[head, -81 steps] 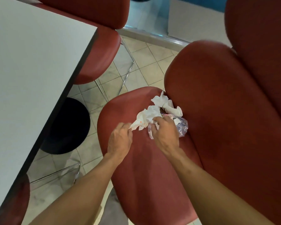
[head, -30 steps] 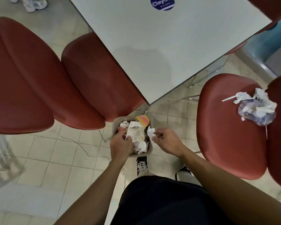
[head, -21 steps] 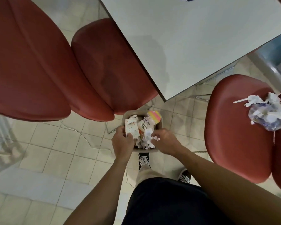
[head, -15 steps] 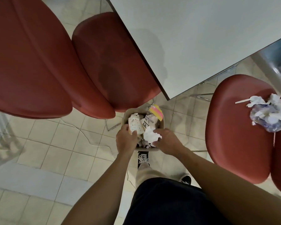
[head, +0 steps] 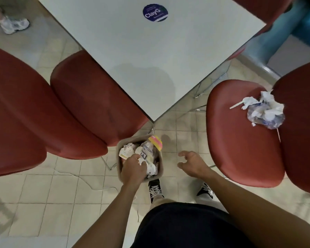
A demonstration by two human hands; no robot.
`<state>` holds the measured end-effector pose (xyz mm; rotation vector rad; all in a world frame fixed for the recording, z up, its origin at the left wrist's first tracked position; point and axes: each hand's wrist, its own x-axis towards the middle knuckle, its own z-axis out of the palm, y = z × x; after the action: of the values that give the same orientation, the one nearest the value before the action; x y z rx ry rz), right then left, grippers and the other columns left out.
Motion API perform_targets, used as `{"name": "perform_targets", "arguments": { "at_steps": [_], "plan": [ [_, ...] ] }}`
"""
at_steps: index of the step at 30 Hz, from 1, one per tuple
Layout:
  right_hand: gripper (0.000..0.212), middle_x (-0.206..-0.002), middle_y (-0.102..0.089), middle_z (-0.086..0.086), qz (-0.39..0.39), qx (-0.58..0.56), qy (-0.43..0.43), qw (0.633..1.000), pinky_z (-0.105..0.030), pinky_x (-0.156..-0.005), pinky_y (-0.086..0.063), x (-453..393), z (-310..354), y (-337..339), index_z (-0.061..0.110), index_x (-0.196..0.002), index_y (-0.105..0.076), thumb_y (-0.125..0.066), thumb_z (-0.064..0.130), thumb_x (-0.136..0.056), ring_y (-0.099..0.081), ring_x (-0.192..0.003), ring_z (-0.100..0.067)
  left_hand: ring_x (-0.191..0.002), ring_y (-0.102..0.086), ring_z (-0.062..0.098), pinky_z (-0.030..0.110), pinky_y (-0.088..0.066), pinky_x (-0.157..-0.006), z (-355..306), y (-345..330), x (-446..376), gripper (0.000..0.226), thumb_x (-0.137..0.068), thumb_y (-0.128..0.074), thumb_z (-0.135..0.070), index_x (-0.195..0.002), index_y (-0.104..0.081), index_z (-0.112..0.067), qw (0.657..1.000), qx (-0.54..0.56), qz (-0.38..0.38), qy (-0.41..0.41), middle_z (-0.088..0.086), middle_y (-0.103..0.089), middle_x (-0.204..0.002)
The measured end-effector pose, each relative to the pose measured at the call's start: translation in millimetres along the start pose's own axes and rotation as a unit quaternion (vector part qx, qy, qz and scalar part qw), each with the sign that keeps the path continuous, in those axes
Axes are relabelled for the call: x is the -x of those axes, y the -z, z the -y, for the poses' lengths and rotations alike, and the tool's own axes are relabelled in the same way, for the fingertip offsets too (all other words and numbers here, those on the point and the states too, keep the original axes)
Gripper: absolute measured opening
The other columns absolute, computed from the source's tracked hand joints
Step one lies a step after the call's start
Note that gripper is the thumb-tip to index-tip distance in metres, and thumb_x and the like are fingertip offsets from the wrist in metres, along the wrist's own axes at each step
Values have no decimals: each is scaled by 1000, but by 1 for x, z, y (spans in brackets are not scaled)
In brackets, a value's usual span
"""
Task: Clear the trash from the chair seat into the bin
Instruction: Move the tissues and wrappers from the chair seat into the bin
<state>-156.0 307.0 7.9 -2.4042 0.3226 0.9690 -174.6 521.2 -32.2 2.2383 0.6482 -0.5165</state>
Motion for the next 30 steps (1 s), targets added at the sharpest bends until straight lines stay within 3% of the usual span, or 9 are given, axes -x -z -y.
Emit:
{"name": "perform_targets", "arguments": {
  "at_steps": [5, 9, 13, 16, 20, 24, 30],
  "plan": [
    [48, -136, -52, -8, -68, -82, -41, 993, -18, -84, -39, -2, -34, 58, 18, -135, -52, -63, 23, -88, -56, -115, -21, -100, -59, 20, 32, -47, -81, -74, -31, 4, 30, -84, -59, -30, -114, -62, -25, 988, -40, 76, -132, -1, -66, -109],
    [49, -117, -60, -5, -128, -118, -44, 984, -24, -88, -44, -5, -61, 104, 17, -132, -55, -66, 26, -85, -60, -103, -20, -112, -57, 22, 38, -48, -95, -148, -59, 9, 43, -85, -60, -33, -128, -56, -27, 970, -76, 115, -198, -1, -61, -124],
    [45, -128, -62, -7, -173, -145, -40, 973, -29, -100, -42, -6, -96, 145, 10, -128, -58, -66, 21, -84, -57, -118, -23, -111, -58, 19, 36, -49, -93, -211, -95, 12, 43, -85, -61, -34, -126, -56, -27, 952, -97, 120, -263, -1, -61, -122],
    [37, -118, -66, -13, -184, -175, -58, 965, -33, -94, -46, -13, -130, 175, 5, -118, -62, -66, 15, -83, -61, -109, -28, -112, -56, 17, 35, -48, -94, -252, -128, 10, 45, -83, -63, -34, -127, -56, -28, 947, -112, 124, -274, -1, -60, -121],
    [46, -128, -60, -10, -178, -185, -71, 964, -27, -100, -40, -28, -191, 220, 12, -131, -55, -65, 21, -86, -54, -120, -26, -111, -58, 18, 30, -46, -96, -309, -176, 6, 45, -84, -66, -30, -127, -58, -23, 937, -138, 131, -293, 2, -62, -122],
    [46, -131, -57, -6, -180, -229, -100, 951, -18, -82, -42, -47, -252, 263, 17, -132, -55, -65, 22, -88, -59, -111, -20, -95, -56, 10, 22, -44, -85, -362, -225, 1, 39, -83, -68, -30, -122, -61, -28, 933, -153, 140, -293, -2, -62, -112],
    [45, -127, -62, -6, -207, -263, -114, 935, -27, -100, -43, -85, -330, 317, 14, -126, -59, -67, 18, -82, -56, -119, -21, -93, -62, 11, 30, -50, -89, -429, -303, -22, 38, -80, -69, -33, -118, -62, -31, 922, -184, 152, -304, -5, -63, -108]
  ]
}}
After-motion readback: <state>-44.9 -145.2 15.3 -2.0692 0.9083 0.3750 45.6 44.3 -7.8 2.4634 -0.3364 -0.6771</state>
